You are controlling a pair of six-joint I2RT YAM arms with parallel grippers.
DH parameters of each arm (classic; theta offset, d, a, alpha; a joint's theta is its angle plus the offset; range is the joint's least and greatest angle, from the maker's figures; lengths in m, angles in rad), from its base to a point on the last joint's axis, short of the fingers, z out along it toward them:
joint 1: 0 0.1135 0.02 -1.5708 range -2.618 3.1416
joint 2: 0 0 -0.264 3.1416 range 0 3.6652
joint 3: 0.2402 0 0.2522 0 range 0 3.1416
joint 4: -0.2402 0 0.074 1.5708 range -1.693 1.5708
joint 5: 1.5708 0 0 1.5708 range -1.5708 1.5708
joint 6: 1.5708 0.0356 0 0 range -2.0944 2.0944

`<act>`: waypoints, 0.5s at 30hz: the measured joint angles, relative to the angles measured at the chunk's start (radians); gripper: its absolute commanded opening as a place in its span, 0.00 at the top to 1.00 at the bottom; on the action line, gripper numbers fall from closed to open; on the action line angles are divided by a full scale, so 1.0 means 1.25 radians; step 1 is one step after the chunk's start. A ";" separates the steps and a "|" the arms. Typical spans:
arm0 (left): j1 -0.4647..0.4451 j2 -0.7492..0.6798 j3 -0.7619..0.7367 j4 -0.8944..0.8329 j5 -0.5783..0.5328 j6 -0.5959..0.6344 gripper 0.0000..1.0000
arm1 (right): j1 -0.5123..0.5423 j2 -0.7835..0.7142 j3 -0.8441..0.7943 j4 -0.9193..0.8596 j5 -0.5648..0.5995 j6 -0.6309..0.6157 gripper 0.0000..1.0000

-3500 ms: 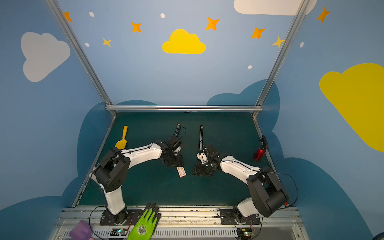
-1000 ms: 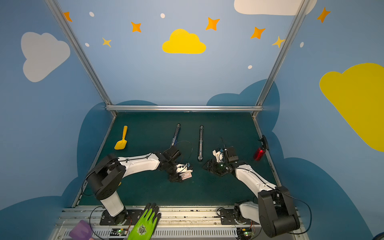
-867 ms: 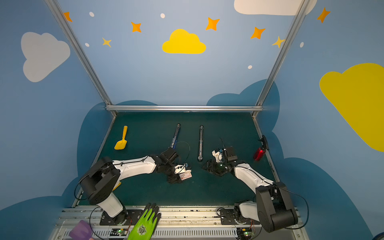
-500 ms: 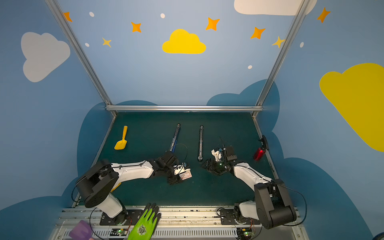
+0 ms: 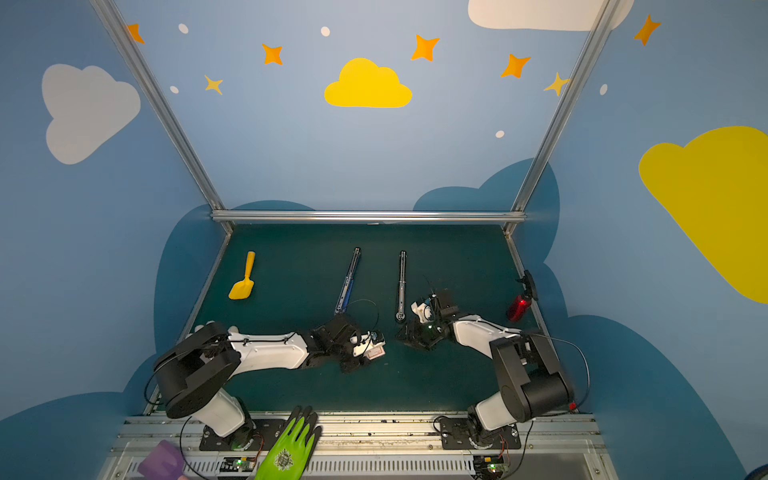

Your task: Load the staples into the stapler

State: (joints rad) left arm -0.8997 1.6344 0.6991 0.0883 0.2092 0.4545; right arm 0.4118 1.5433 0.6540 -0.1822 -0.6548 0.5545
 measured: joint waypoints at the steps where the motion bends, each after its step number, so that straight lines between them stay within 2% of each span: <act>1: -0.003 0.000 -0.002 0.005 -0.006 0.000 0.51 | 0.013 0.023 0.013 -0.005 0.004 0.000 0.59; 5: -0.011 -0.002 -0.008 0.022 -0.031 -0.003 0.46 | 0.051 0.075 0.056 -0.008 0.005 -0.001 0.61; 15: -0.018 -0.011 -0.020 0.031 -0.061 -0.018 0.46 | 0.096 0.136 0.117 -0.017 0.012 0.002 0.67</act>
State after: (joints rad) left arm -0.9222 1.6203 0.6746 0.1272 0.1326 0.4316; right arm 0.5316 1.7126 0.8001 -0.2039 -0.6399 0.5564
